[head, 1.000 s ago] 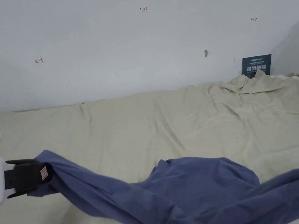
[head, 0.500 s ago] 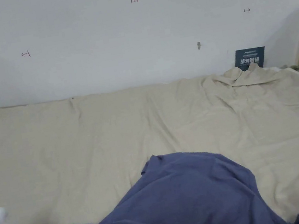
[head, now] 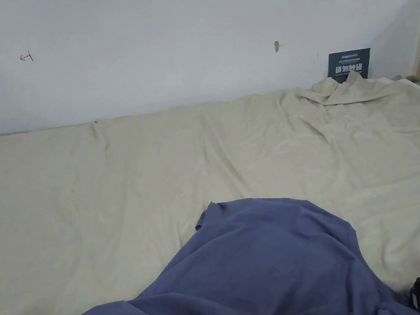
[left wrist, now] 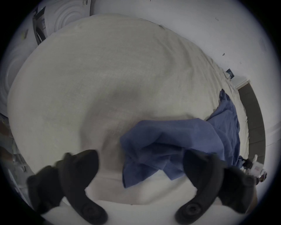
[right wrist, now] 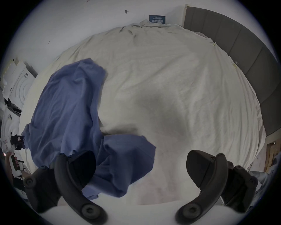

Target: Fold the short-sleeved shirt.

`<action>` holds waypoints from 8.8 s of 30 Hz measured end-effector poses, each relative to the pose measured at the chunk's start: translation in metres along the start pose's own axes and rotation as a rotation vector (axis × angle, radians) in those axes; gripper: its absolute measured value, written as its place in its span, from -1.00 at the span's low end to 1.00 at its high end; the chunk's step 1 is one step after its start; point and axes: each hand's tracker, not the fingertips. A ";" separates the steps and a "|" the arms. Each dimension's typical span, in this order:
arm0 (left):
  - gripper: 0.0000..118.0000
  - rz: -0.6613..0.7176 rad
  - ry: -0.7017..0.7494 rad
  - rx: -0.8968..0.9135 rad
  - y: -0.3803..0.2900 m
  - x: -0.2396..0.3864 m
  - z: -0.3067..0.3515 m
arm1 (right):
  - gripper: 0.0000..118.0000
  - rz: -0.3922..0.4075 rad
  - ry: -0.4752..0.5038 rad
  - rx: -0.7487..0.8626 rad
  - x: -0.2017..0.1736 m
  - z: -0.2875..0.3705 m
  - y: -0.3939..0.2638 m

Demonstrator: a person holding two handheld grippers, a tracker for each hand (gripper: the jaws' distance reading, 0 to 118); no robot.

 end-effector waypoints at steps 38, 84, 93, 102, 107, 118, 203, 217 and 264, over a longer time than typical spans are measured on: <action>-1.00 -0.080 -0.238 0.631 -0.124 -0.024 0.219 | -0.85 0.066 0.609 0.528 -0.109 0.212 -0.127; -0.83 -0.332 -0.004 -0.010 0.036 0.039 -0.025 | -0.85 0.199 0.586 0.317 -0.139 0.113 -0.082; -0.83 -0.321 -0.148 0.167 0.009 0.033 0.008 | -0.85 0.261 0.570 0.430 -0.154 0.120 0.015; -0.83 -0.188 -0.269 0.190 -0.022 0.024 0.001 | -0.85 0.355 0.478 0.113 -0.231 0.018 0.204; -0.83 -0.182 -0.295 0.193 -0.026 0.023 -0.011 | 0.56 0.468 0.338 -0.031 -0.274 -0.051 0.245; -0.83 -0.160 -0.304 0.206 -0.025 0.013 -0.019 | 0.71 0.586 0.060 -0.146 -0.293 -0.150 0.259; -0.83 -0.260 -0.374 0.992 0.284 0.224 0.275 | -0.80 0.047 0.178 1.059 -0.194 0.366 0.373; -0.83 -0.285 -0.384 0.767 0.205 0.203 0.160 | -0.80 0.077 0.217 0.883 -0.169 0.240 0.300; 0.28 -0.210 -0.124 -0.049 -0.062 0.051 -0.013 | 0.52 0.133 0.079 -0.074 -0.101 -0.007 -0.005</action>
